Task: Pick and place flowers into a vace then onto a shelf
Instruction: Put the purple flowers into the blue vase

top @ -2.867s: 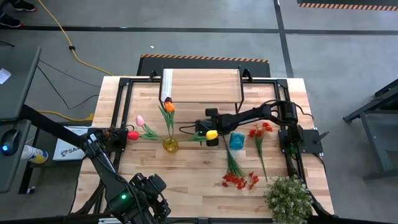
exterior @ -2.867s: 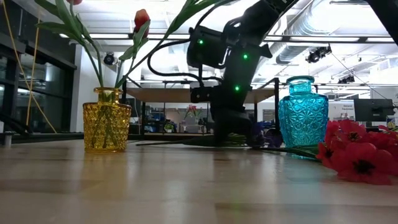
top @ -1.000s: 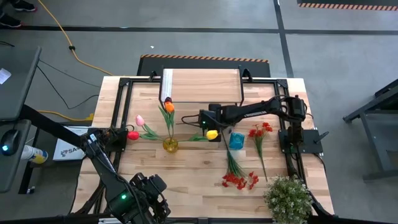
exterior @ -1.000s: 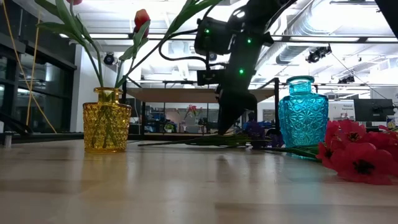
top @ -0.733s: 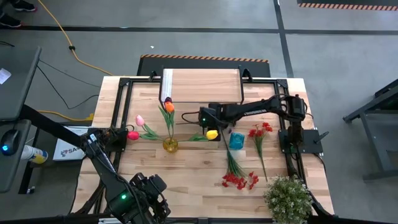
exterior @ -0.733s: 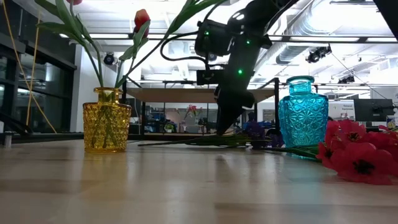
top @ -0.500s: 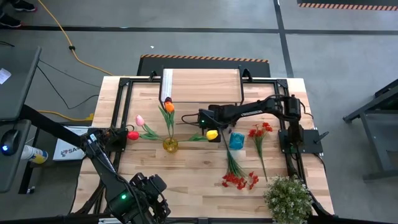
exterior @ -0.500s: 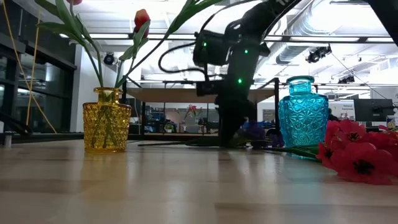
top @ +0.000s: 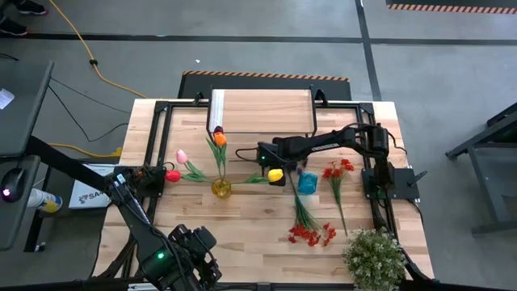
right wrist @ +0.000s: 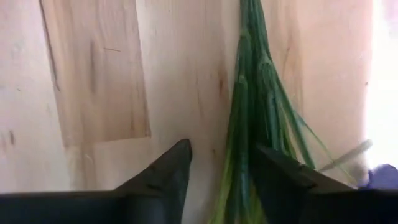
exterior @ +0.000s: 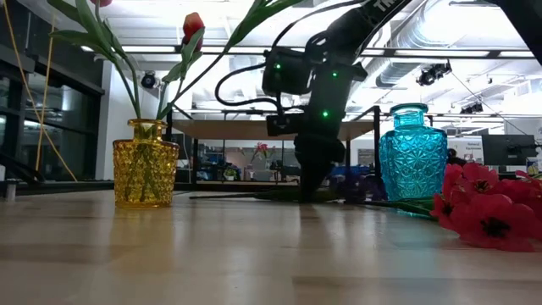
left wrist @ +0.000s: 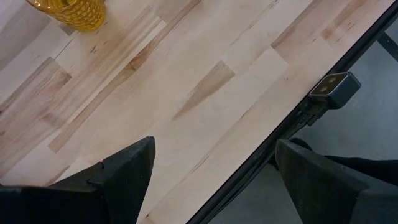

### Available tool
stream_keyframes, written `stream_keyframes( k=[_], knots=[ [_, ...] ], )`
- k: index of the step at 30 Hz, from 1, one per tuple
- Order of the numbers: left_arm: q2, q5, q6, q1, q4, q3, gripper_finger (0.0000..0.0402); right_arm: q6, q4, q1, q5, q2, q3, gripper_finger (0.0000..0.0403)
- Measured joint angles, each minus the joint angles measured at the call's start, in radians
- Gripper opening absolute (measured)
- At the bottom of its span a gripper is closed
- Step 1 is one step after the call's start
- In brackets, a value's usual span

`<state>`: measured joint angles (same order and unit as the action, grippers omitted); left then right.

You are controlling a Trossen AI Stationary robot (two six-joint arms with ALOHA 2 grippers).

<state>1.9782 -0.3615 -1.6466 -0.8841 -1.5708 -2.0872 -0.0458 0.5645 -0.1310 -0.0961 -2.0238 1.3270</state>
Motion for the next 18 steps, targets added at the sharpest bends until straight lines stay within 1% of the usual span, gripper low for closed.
stream_keyframes(
  k=[10, 12, 16, 18],
  knots=[
    [0.0, 0.0, 0.0, 0.0, 0.0, 0.0, 0.0365, 0.006, 0.028, 0.001, 0.007, -0.001, 0.0, 0.0012],
    [0.0, 0.0, 0.0, 0.0, 0.0, 0.0, 0.0365, 0.006, 0.029, 0.001, 0.005, -0.001, 0.0, 0.0007],
    [0.0, 0.0, 0.0, 0.0, 0.0, 0.0, 0.0365, 0.02, 0.031, 0.001, -0.002, -0.001, 0.0, 0.0017],
    [0.0, 0.0, 0.0, 0.0, 0.0, 0.0, 0.0365, 0.02, 0.034, 0.0, -0.002, -0.001, 0.0, 0.001]
  ],
)
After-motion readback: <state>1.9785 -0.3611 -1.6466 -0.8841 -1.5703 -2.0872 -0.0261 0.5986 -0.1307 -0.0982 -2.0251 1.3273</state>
